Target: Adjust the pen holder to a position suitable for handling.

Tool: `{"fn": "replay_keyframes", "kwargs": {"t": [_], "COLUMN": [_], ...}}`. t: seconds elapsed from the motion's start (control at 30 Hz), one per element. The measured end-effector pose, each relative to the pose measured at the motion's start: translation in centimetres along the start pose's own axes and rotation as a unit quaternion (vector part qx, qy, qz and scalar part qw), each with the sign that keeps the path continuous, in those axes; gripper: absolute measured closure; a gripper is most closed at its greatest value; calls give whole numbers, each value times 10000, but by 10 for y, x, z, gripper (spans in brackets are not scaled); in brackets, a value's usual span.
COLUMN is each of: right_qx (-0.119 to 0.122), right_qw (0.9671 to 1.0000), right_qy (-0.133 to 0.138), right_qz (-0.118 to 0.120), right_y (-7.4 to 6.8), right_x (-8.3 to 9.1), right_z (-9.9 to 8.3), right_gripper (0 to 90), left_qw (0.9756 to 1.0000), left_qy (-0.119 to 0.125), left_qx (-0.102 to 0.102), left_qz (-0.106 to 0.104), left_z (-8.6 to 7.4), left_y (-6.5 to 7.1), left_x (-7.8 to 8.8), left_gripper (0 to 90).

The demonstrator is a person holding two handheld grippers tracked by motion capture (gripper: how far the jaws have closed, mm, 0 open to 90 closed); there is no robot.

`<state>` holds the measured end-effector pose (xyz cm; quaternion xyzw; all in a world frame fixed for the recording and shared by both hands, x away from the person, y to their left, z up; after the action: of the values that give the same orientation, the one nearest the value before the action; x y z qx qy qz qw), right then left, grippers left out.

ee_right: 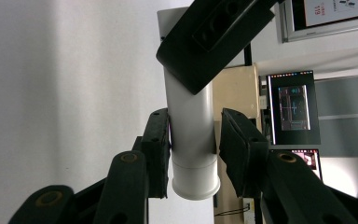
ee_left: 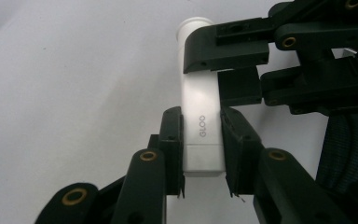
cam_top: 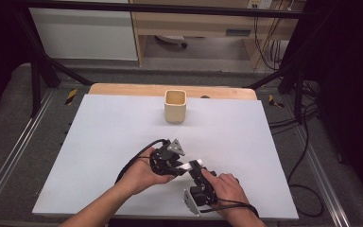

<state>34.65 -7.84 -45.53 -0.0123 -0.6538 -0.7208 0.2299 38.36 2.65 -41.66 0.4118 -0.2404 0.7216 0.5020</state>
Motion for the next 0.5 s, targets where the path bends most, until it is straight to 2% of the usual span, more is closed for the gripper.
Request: {"fn": "replay_keyframes", "kwargs": {"t": [0.1, 0.3, 0.5], "right_qx": [-17, 145, 161], "right_qw": [10000, 9999, 9998], "right_qy": [7, 0, -14], "right_qz": [-7, 28, 105], "right_y": [-1, -1, -3], "right_x": [0, 0, 0], "right_z": [0, 0, 0], "right_gripper": [655, 664, 675], "left_qw": [10000, 10000, 9999], "left_qy": [-14, -15, -33], "left_qx": [1, 19, 9], "left_qz": [-26, -67, -95], "left_z": [0, 0, -1], "left_y": [-1, 0, 0], "left_x": [0, -1, -2], "left_gripper": [716, 716, 716]}}
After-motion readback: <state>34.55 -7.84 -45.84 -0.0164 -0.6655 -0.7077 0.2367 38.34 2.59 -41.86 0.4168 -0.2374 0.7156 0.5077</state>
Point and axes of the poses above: each handheld gripper's, and its own axes: x roughly backward along the jaws, z roughly out of its top, y roughly to its right, the point moved 6 cm from there along -x, roughly forward along the jaws, and after that the axes turned 4 degrees about -y, right-handed, at the moved point
